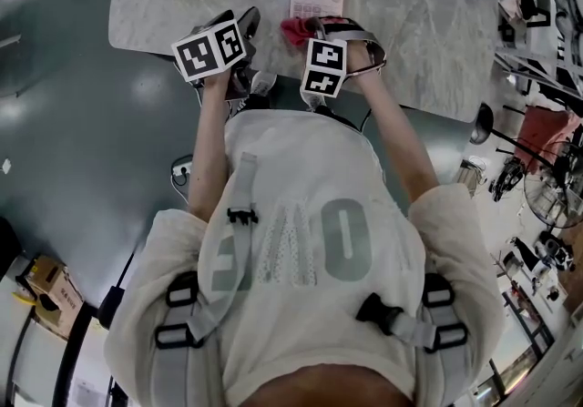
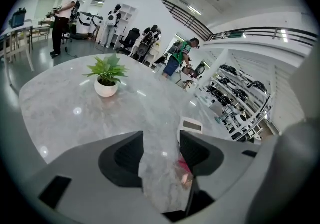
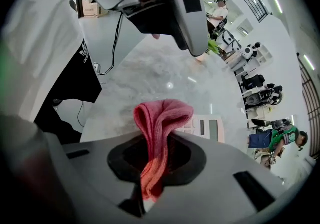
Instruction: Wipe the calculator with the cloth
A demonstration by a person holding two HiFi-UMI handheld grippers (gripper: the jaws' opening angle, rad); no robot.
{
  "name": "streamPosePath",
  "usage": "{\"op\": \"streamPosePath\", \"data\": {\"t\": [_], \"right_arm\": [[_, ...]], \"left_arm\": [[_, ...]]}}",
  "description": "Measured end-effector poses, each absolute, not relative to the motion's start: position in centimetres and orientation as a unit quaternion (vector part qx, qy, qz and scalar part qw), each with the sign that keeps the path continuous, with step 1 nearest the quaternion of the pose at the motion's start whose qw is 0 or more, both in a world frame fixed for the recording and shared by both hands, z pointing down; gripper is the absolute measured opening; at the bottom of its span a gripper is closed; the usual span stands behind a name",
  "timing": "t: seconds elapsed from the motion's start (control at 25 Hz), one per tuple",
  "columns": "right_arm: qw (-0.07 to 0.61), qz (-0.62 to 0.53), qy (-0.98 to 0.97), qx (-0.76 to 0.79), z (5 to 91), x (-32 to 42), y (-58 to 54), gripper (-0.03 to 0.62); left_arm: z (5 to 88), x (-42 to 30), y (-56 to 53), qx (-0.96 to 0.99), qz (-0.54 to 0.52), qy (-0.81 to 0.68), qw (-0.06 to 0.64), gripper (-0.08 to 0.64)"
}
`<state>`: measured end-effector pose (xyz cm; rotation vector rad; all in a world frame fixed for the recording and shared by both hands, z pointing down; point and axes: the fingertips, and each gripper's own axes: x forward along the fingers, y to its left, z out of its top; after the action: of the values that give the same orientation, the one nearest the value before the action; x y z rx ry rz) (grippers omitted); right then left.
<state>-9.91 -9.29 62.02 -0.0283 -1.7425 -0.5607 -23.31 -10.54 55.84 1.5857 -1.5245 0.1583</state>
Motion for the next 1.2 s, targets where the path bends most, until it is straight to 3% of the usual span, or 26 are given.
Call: {"op": "streamPosePath", "data": {"t": [0.64, 0.96, 1.2], "right_arm": [[0.611, -0.220, -0.760, -0.029, 62.1, -9.8, -6.5, 0.055], [0.586, -0.238, -0.774, 0.017, 58.5, -10.1, -11.3, 0.055], [0.529, -0.260, -0.798, 0.123, 50.0, -11.0, -16.4, 0.055]], "left_arm": [[54.7, -23.1, -10.7, 0.653, 0.060, -0.608, 0.448, 0.219], [52.8, -22.5, -13.1, 0.668, 0.043, -0.606, 0.430, 0.218], [45.1, -21.8, -14.7, 0.723, 0.019, -0.606, 0.331, 0.205]]}}
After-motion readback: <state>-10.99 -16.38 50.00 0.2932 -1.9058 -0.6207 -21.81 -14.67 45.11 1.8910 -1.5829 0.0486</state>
